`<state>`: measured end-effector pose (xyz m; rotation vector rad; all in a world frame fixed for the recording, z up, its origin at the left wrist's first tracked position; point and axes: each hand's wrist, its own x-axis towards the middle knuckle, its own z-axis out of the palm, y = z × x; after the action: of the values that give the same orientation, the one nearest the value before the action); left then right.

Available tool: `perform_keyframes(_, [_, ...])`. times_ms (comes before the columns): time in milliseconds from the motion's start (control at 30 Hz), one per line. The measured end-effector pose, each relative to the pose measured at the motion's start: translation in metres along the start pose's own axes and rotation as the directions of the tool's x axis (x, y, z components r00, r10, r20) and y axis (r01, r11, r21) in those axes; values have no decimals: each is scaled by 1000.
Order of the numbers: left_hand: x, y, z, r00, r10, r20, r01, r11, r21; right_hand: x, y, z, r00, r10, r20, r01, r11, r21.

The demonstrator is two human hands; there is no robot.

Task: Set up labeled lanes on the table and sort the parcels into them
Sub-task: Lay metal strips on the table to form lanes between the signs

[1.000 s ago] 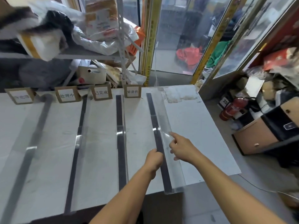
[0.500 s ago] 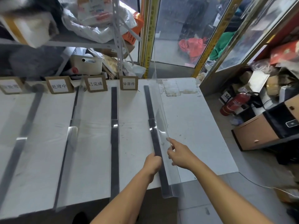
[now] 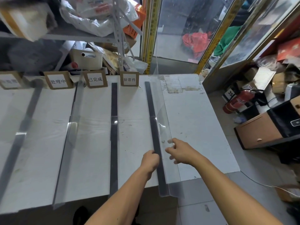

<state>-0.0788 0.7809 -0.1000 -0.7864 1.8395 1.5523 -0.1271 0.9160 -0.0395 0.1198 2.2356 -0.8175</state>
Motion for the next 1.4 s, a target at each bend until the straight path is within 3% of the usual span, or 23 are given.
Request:
perform_keyframes(100, [3,3,-5,999,31,-26,-32,999,-36,6,-8,-7,999,10,-51,-11,999,-36])
perform_keyframes(267, [17,21,-15,992,73,-99,-80,995,-65,22,-32,-19,947,-106,-305,118,993,22])
perform_keyframes(467, [36,43,-18,993,92,-78,-98,992,-74,38,-46,-17,914,-134,-383,123,991,-54])
perform_keyframes(633, [38,46,-19,990,130,-61,-132,990,-44,45,-50,-17,894,-185,-409,153,982,-109])
perform_keyframes(867, [38,44,-14,978,203,-58,-194,972,131,50,-45,-22,900,-162,-404,142,987,-78])
perform_keyframes(1267, [46,40,-17,968,237,-84,-223,964,143,50,-37,-22,930,-120,-346,116,993,-34])
perform_keyframes(1400, [45,38,-17,967,250,-47,-232,943,240,50,-38,-20,925,-142,-352,131,990,-54])
